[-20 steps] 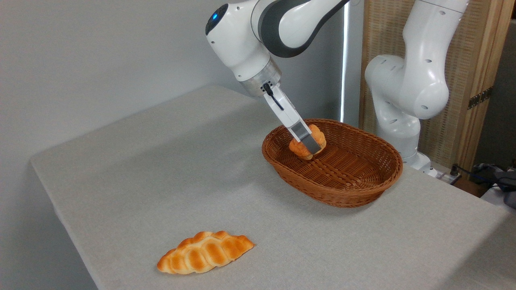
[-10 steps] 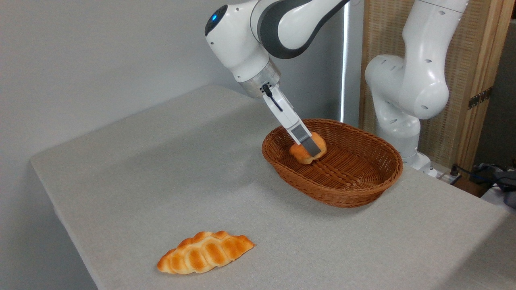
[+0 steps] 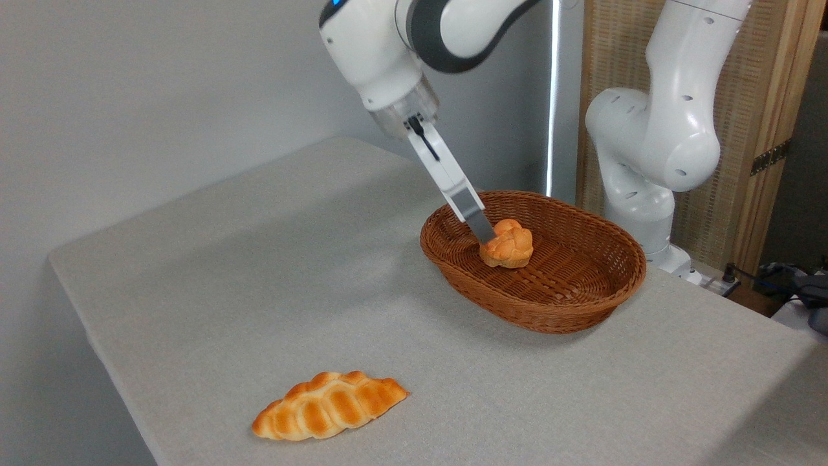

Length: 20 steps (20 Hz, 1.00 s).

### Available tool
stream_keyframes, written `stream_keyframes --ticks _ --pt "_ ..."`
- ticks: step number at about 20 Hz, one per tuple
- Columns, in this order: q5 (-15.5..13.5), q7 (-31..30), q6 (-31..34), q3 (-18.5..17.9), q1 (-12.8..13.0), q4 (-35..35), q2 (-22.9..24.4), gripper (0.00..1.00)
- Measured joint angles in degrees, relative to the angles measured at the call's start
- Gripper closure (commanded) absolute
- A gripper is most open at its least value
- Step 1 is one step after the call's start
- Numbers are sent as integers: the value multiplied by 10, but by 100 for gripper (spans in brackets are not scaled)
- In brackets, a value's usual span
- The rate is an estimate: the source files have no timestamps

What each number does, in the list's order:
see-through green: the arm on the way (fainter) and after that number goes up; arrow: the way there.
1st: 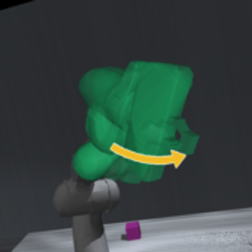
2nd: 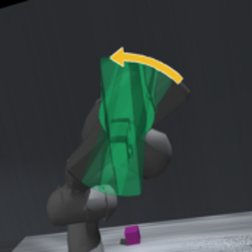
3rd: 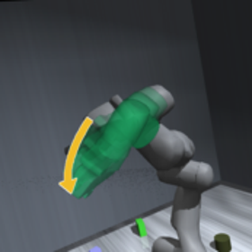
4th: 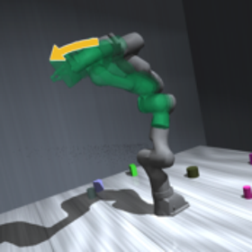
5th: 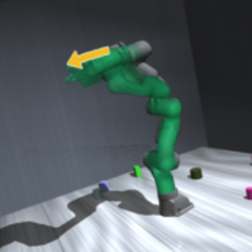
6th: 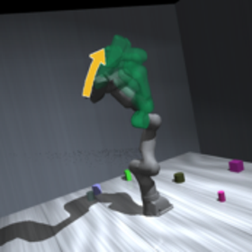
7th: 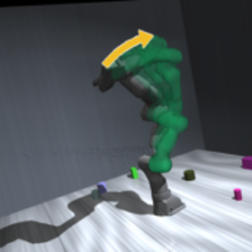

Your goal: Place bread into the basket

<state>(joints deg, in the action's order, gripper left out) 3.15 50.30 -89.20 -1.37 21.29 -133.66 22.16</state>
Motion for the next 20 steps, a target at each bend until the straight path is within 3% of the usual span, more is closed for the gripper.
stream_keyframes --ticks 6,9,12,16,20 --pt "-12 -16 -1 -38 -1 123 -29 0" --pt "-38 -16 -2 -67 -5 205 -73 0" --pt "-46 -18 -5 -83 -10 292 -138 0" --pt "-88 -24 -6 -86 -64 390 -208 0" --pt "-99 -68 -6 -72 -102 432 -226 0"
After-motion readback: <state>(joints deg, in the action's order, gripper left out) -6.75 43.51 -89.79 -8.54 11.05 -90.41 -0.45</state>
